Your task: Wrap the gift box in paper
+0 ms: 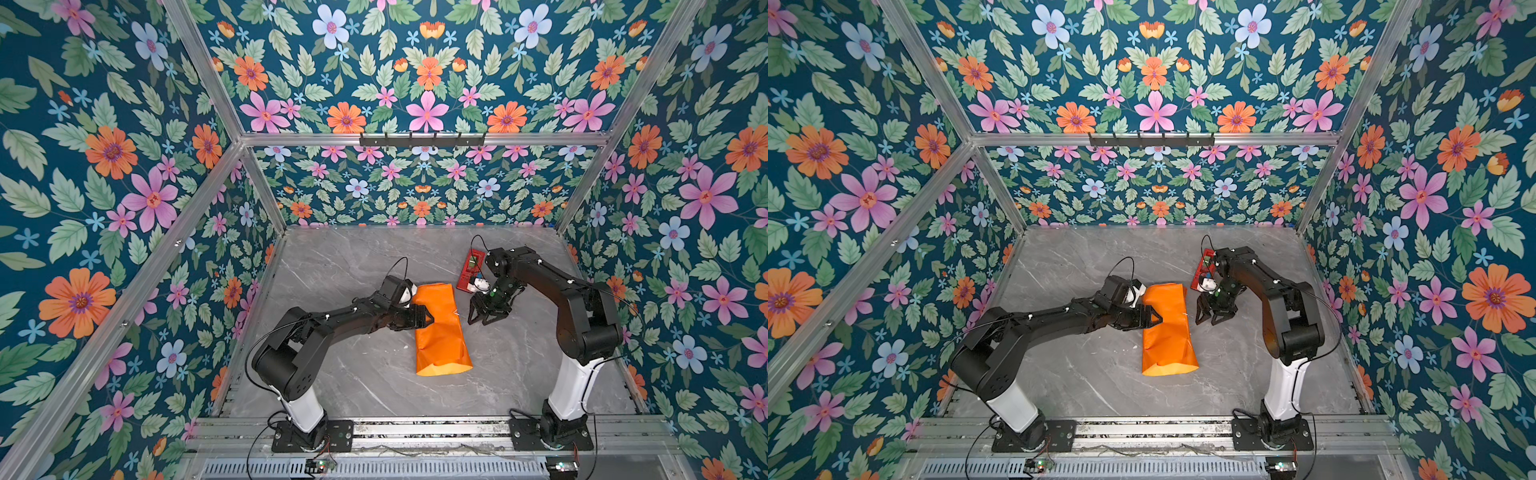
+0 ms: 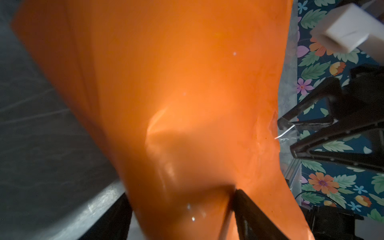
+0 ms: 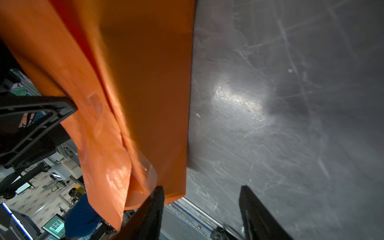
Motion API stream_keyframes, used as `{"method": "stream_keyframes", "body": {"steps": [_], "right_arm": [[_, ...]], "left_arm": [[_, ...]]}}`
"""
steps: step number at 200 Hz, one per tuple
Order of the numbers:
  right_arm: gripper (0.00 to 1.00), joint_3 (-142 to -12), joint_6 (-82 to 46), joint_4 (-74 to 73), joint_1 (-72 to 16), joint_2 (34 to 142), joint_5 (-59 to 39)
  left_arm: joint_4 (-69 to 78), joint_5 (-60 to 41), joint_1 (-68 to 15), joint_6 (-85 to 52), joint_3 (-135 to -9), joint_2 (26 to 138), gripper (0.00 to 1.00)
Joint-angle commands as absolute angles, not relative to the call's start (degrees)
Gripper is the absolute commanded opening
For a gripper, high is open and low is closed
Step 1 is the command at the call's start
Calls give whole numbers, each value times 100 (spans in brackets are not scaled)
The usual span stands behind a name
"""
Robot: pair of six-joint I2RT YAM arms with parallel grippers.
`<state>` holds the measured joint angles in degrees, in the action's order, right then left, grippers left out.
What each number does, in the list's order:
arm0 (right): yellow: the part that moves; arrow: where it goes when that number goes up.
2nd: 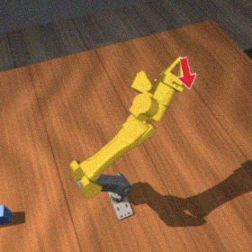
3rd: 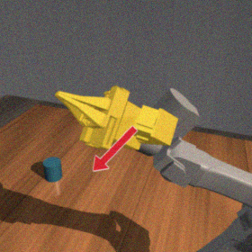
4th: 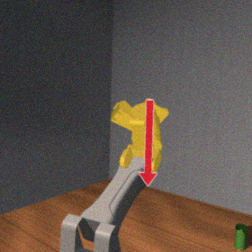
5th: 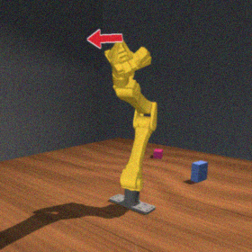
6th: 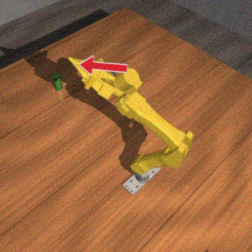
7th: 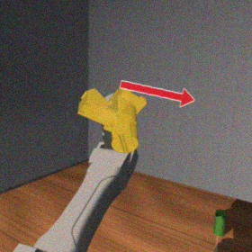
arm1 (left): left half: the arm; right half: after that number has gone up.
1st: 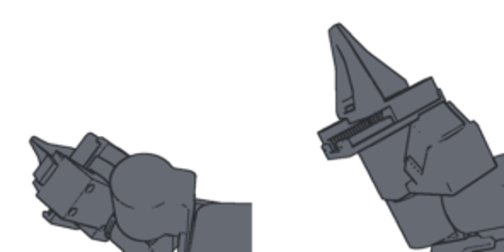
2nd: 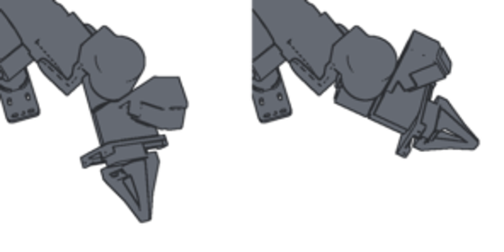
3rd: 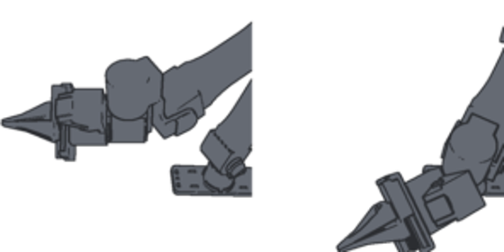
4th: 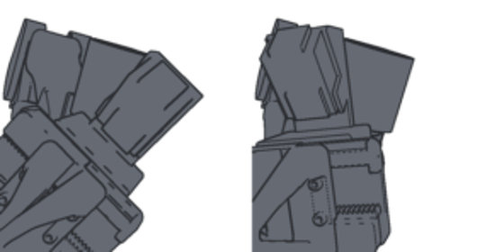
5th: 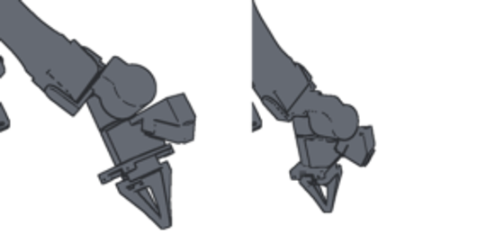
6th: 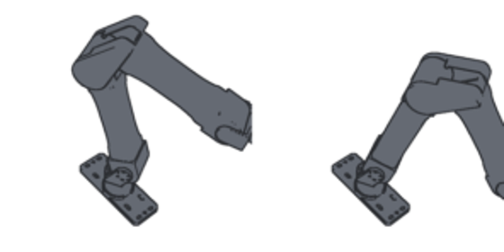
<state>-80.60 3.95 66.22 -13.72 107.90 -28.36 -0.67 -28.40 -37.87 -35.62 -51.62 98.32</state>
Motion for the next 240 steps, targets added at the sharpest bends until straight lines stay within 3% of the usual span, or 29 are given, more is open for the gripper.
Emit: {"method": "stream_keyframes", "body": {"steps": [1, 37, 74, 108, 128, 156, 240], "right_arm": [[60, -7856, 191, 6394, -1328, 10604, -2866], [59, -7610, 0, 6197, -1276, 10343, -2730], [57, -7443, -630, 5687, -1283, 9343, -2604], [44, -7360, -1441, 5270, -1825, 8838, -2499], [33, -7450, -1973, 5154, -2303, 8917, -2276], [30, -7684, -2392, 4990, -2801, 9225, -1938], [26, -7919, -2716, 4727, -2927, 9973, -1250]], "left_arm": [[-893, -1960, -3779, -3445, -5098, 9940, 76], [-892, -1960, -3779, -3445, -5098, 9940, 77], [-886, -1960, -3778, -3445, -5089, 9940, 76], [-905, -1951, -3779, -3437, -5117, 9940, 76], [-900, -1951, -3779, -3445, -5129, 9958, 76], [-881, -1951, -3778, -3445, -5116, 9967, 76], [-874, -1995, -3779, -3419, -5142, 10011, 76]]}}
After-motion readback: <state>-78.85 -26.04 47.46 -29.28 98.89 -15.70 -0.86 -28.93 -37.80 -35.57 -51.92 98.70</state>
